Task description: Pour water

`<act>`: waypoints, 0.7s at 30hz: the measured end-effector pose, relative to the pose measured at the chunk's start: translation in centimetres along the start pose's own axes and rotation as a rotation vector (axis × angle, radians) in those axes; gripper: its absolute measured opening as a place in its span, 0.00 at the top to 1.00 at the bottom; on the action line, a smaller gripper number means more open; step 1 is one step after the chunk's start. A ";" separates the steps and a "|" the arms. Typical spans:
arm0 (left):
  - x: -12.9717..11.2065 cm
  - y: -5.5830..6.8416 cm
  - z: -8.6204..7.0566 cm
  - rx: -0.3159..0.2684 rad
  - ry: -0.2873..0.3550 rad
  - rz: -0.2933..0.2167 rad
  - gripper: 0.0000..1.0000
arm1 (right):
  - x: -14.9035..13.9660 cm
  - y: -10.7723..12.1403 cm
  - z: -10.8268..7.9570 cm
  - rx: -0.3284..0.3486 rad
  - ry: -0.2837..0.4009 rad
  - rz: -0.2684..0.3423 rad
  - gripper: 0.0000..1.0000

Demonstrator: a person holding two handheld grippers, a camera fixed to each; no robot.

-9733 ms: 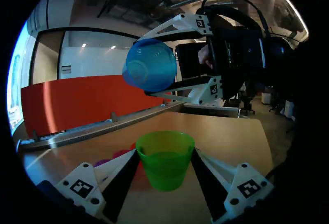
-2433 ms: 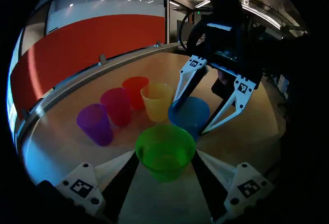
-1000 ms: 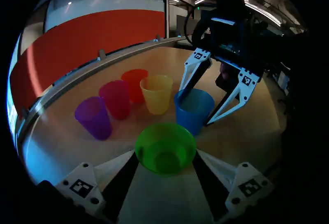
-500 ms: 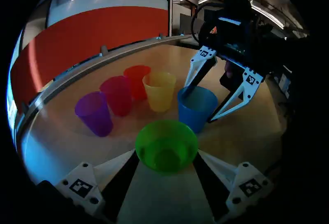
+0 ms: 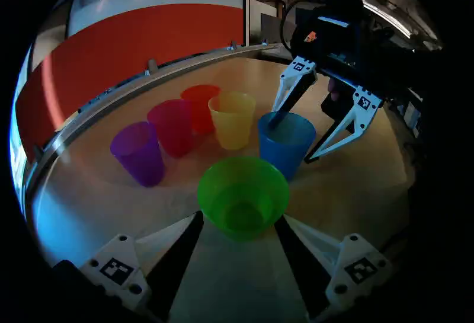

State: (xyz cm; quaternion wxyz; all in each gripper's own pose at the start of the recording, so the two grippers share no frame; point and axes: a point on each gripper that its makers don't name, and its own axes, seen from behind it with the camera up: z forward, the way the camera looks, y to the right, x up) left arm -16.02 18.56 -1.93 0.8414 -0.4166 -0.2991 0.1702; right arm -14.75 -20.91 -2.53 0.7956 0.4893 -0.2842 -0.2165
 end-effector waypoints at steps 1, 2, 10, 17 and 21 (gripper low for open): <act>-0.1 0.0 -0.1 0.003 -0.001 0.002 0.12 | -0.1 0.0 -0.1 -0.002 0.000 0.000 0.04; -0.2 -0.1 -0.2 0.006 -0.003 0.005 0.12 | -0.1 0.0 -0.2 -0.004 -0.001 -0.001 0.04; -0.7 -0.4 -1.1 0.032 -0.005 0.002 0.12 | -0.5 0.1 -0.8 -0.019 0.001 0.008 0.04; -1.3 -0.4 -2.3 0.052 -0.001 -0.011 0.12 | -1.0 0.0 -1.5 -0.037 0.001 0.015 0.04; -1.4 -0.3 -3.0 0.057 0.008 -0.025 0.12 | -1.2 0.0 -2.0 -0.050 0.004 0.019 0.04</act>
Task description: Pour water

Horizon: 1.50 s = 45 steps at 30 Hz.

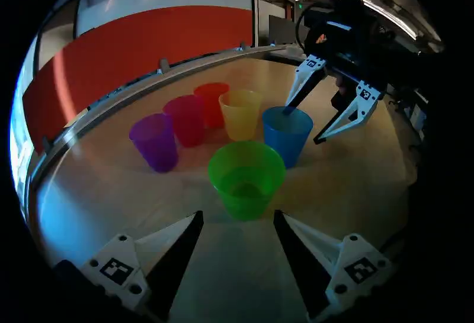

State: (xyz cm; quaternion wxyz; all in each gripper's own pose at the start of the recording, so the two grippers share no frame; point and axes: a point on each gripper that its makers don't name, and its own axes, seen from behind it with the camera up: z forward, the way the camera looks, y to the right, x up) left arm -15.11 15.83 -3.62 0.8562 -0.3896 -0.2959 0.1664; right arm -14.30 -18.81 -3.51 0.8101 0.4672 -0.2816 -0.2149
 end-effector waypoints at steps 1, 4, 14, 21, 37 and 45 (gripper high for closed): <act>0.1 0.0 -0.2 0.003 0.004 -0.005 0.12 | -0.1 0.0 -0.1 -0.004 0.001 0.001 0.04; 0.3 -0.3 -0.8 0.017 0.020 -0.019 0.12 | -0.2 0.0 -0.6 -0.013 0.004 0.003 0.04; 0.6 -0.4 -2.9 0.057 0.058 -0.032 0.12 | -0.8 -0.1 -2.2 -0.048 0.013 0.013 0.04; 0.8 -1.4 -4.4 0.137 0.094 -0.052 0.12 | -0.9 -0.3 -3.2 -0.073 0.033 0.025 0.04; 2.6 -3.8 -8.3 0.262 0.234 -0.145 0.12 | -0.5 0.5 -6.1 -0.177 0.105 0.089 0.00; 3.3 -4.7 -10.2 0.330 0.303 -0.184 0.12 | -0.1 1.9 -8.2 -0.262 0.171 0.142 0.00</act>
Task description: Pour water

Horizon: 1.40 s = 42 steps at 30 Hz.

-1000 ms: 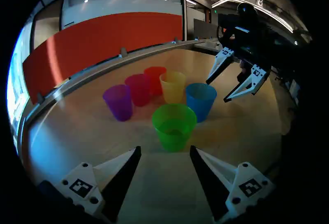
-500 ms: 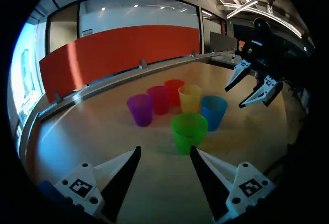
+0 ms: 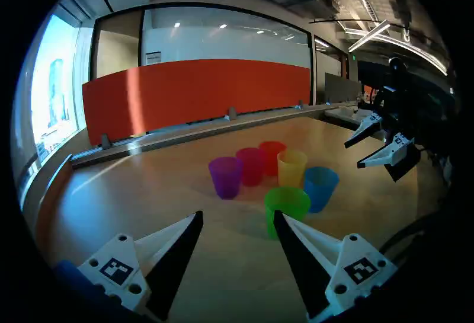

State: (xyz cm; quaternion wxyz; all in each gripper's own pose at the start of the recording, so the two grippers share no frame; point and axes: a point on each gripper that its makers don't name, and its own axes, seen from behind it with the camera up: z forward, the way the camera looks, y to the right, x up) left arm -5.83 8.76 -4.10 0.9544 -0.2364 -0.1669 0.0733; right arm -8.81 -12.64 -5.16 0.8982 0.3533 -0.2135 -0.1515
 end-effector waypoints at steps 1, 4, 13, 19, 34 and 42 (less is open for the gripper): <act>0.1 -0.1 -0.1 0.007 0.007 -0.005 0.12 | 0.1 0.2 -0.2 -0.010 0.009 0.005 0.00; 0.5 -0.3 -0.6 0.025 0.027 -0.021 0.12 | 0.3 0.8 -0.7 -0.040 0.032 0.016 0.00; 1.3 -1.1 -1.9 0.087 0.084 -0.053 0.12 | 1.2 2.8 -2.1 -0.140 0.112 0.061 0.01; 2.1 -1.8 -2.9 0.140 0.131 -0.063 0.12 | 2.7 5.0 -3.2 -0.256 0.181 0.072 0.00; 3.8 -2.5 -4.4 0.224 0.227 -0.091 0.12 | 6.2 9.7 -6.5 -0.545 0.395 0.129 0.00; 4.9 -3.2 -4.9 0.265 0.286 -0.116 0.12 | 6.3 11.2 -8.3 -0.641 0.476 0.205 0.00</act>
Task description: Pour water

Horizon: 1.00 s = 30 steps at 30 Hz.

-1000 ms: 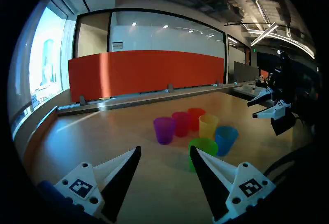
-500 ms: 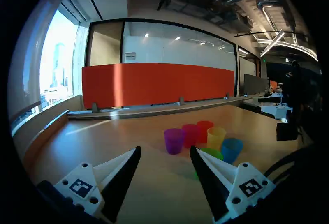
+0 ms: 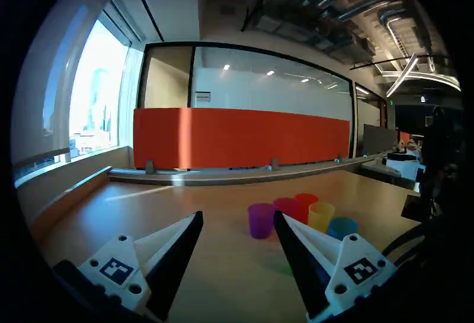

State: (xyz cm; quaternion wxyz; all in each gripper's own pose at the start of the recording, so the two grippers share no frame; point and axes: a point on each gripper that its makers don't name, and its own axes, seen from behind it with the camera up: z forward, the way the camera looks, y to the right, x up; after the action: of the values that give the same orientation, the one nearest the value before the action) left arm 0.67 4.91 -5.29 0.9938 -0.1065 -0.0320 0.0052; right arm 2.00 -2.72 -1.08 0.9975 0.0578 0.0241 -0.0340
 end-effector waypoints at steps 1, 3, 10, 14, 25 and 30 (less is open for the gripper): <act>0.2 -0.1 0.0 0.005 0.006 -0.001 0.12 | 0.1 0.2 -0.1 -0.010 0.006 0.009 0.00; 0.4 -0.3 0.1 0.015 0.017 -0.003 0.12 | 0.4 0.6 -0.3 -0.032 0.019 0.025 0.00; 1.0 -0.9 0.2 0.053 0.045 -0.001 0.12 | 0.4 1.6 -0.7 -0.086 0.038 0.056 0.00; 1.3 -1.2 0.1 0.070 0.062 -0.010 0.12 | 0.6 2.2 -0.8 -0.115 0.042 0.067 0.00; 1.4 -2.9 0.0 0.169 0.083 0.033 0.12 | 0.7 2.3 -1.1 -0.135 0.039 0.083 0.00; 1.2 -3.1 0.5 0.191 0.105 0.052 0.12 | 0.4 2.1 -1.0 -0.140 0.023 0.094 0.00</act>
State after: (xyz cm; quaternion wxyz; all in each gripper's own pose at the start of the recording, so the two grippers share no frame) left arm 1.87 2.04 -4.12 0.9992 -0.0122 0.0236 0.0286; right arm 2.52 -0.59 -1.89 0.9992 -0.0108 0.0354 0.0153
